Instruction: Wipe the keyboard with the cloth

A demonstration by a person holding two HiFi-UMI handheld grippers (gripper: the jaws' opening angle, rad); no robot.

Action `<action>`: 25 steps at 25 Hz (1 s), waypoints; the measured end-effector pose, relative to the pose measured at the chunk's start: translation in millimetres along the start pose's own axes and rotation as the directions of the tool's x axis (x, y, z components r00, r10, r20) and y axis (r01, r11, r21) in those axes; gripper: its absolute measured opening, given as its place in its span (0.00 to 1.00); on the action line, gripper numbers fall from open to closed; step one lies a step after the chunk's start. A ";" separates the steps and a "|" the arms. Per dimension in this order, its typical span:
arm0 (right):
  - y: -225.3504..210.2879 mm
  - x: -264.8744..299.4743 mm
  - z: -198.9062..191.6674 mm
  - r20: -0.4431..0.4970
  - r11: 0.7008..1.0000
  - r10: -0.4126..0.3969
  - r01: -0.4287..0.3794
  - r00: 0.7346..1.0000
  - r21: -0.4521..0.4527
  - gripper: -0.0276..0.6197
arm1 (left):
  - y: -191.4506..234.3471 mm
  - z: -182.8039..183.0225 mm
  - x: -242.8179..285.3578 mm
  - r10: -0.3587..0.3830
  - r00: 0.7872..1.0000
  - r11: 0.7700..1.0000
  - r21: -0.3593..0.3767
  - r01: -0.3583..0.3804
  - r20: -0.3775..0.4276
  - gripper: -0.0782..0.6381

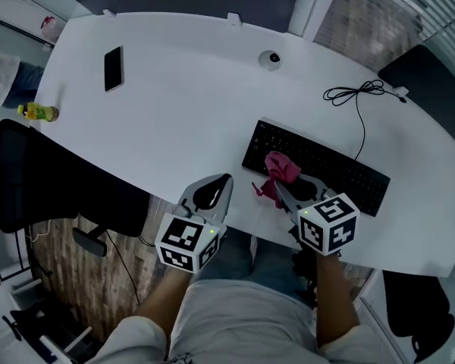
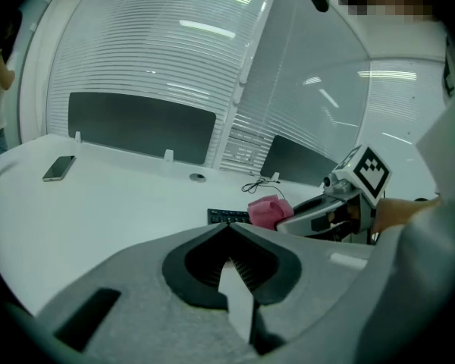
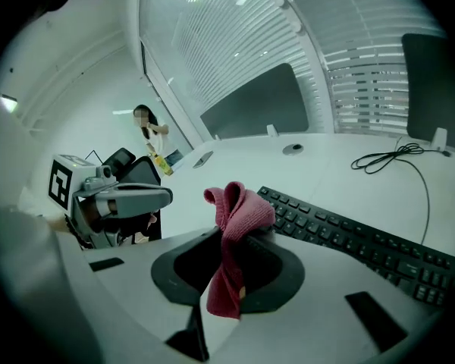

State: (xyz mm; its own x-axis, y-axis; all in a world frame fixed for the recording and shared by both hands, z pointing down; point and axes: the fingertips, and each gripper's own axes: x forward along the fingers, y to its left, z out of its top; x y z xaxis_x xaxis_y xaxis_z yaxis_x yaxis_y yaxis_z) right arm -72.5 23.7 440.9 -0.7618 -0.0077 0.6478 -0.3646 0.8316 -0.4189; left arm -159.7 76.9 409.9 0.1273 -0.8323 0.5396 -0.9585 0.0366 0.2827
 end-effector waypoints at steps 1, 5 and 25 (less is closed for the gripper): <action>-2.5 -9.1 -1.4 0.011 1.000 -0.012 0.012 1.000 0.003 0.14 | -7.2 3.4 1.6 -0.009 1.000 1.000 0.011 0.009 0.000 0.12; -15.4 -49.8 -5.6 0.059 0.998 -0.060 0.059 0.996 0.024 0.14 | -39.8 15.0 7.7 -0.054 0.999 0.997 0.050 0.054 -0.006 0.12; -38.8 -225.7 21.6 0.301 0.969 -0.238 0.249 0.923 0.003 0.14 | -152.4 78.6 5.7 -0.178 0.984 0.965 0.197 0.172 0.010 0.12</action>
State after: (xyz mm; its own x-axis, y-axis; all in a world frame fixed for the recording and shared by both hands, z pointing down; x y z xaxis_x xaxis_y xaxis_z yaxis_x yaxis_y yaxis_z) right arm 102.1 -18.8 297.2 -0.7778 -0.3724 0.5064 -0.5442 0.8020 -0.2461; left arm -33.0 23.1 307.5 0.2930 -0.8312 0.4726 -0.9534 -0.2168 0.2097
